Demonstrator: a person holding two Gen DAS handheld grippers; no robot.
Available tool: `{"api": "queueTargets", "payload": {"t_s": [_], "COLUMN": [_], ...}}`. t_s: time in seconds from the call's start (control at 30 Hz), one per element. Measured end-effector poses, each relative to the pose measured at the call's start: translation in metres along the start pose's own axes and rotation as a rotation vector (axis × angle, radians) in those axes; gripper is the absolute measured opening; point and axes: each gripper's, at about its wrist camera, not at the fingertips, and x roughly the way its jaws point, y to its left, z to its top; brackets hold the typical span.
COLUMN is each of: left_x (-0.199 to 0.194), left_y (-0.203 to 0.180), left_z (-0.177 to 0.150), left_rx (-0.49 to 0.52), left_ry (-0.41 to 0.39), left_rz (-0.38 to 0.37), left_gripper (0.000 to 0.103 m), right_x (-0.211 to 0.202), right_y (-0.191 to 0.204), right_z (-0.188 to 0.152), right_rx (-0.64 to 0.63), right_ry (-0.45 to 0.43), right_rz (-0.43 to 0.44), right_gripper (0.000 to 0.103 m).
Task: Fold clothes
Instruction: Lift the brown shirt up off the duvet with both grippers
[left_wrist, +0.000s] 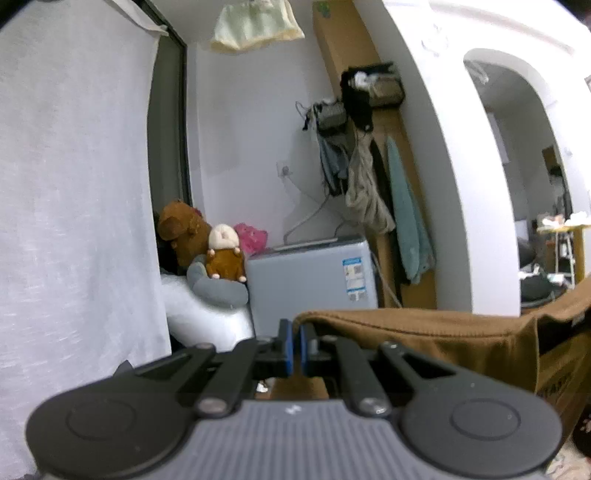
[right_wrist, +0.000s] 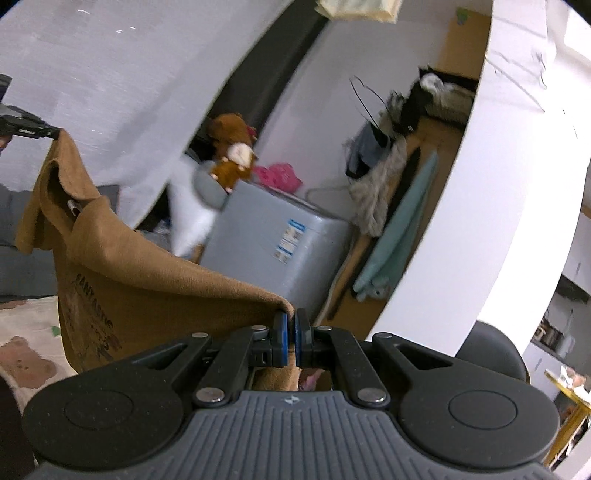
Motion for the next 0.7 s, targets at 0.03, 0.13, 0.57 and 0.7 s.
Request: {"api": "queueTargets", "payload": {"t_s": [0.03, 0.13, 0.57, 0.7], "left_x": [-0.009, -0.025, 0.023, 0.064], "left_y": [0.000, 0.000, 0.011, 0.025], "left_z": [0.000, -0.001, -0.058, -0.099], "left_rx": [0.005, 0.012, -0.018, -0.060], "left_ry": [-0.005, -0.008, 0.155, 0.256], "left_rz": [0.003, -0.005, -0.043, -0.035], "left_gripper": [0.004, 0.004, 0.004, 0.004], "right_x": [-0.010, -0.030, 0.042, 0.105], "right_y": [0.003, 0.013, 0.026, 0.026], "right_z": [0.003, 0.008, -0.021, -0.056], "right_rx": [-0.009, -0.046, -0.024, -0.007], "right_ry": [-0.007, -0.013, 0.134, 0.243], "right_rz": [0.011, 0.036, 0.149, 0.200], "right_gripper": [0.003, 0.003, 0.003, 0.003]}}
